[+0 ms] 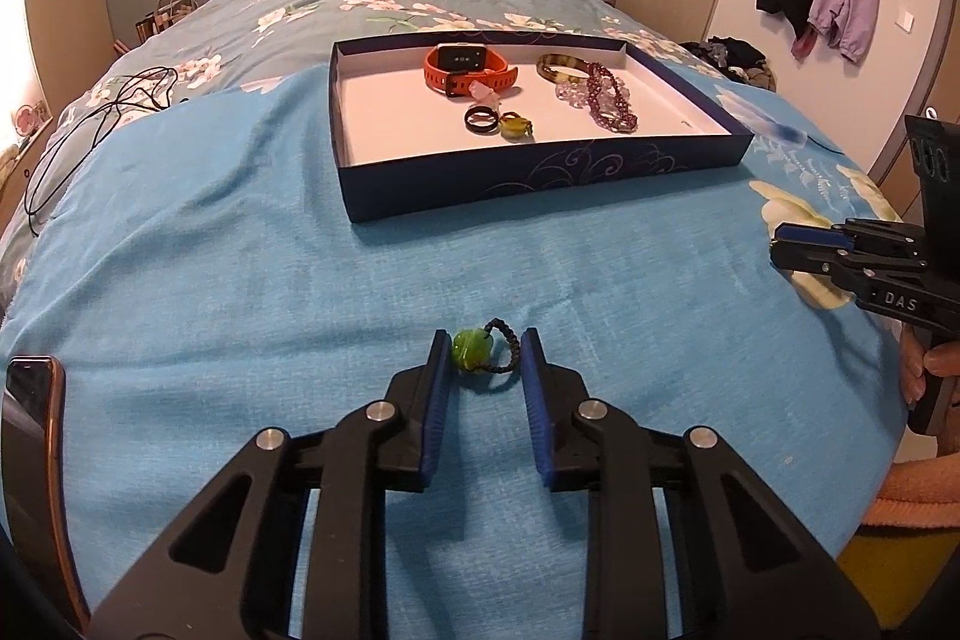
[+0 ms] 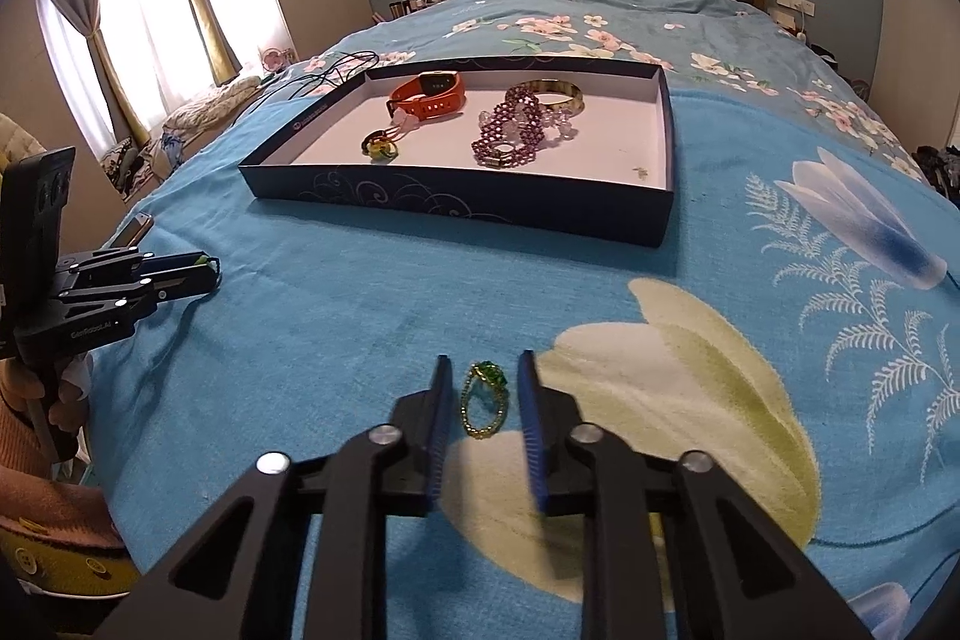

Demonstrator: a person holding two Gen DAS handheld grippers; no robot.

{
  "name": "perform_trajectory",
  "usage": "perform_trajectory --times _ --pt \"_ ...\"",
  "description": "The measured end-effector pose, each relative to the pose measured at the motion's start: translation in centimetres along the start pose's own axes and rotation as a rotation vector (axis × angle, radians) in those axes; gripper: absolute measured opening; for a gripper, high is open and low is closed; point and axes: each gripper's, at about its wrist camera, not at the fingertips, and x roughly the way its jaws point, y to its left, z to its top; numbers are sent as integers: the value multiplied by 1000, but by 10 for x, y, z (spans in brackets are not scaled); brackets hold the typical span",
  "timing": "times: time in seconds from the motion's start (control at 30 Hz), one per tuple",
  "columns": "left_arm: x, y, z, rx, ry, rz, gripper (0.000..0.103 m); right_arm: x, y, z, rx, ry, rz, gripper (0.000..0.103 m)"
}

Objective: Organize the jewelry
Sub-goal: 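Grasp the green bead hair tie with the left tool while the right tool grasps the gold chain, then lift the green hair tie with the left tool while the right tool lifts the gold chain toward the box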

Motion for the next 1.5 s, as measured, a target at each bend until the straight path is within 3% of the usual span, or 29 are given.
perform_trajectory --times 0.33,1.5 --pt "-2 -5 3 2 -18 -19 23 -4 -2 2 -4 -15 7 5" --pt "-27 -31 37 42 -149 -79 23 -27 14 38 -24 -161 64 5"
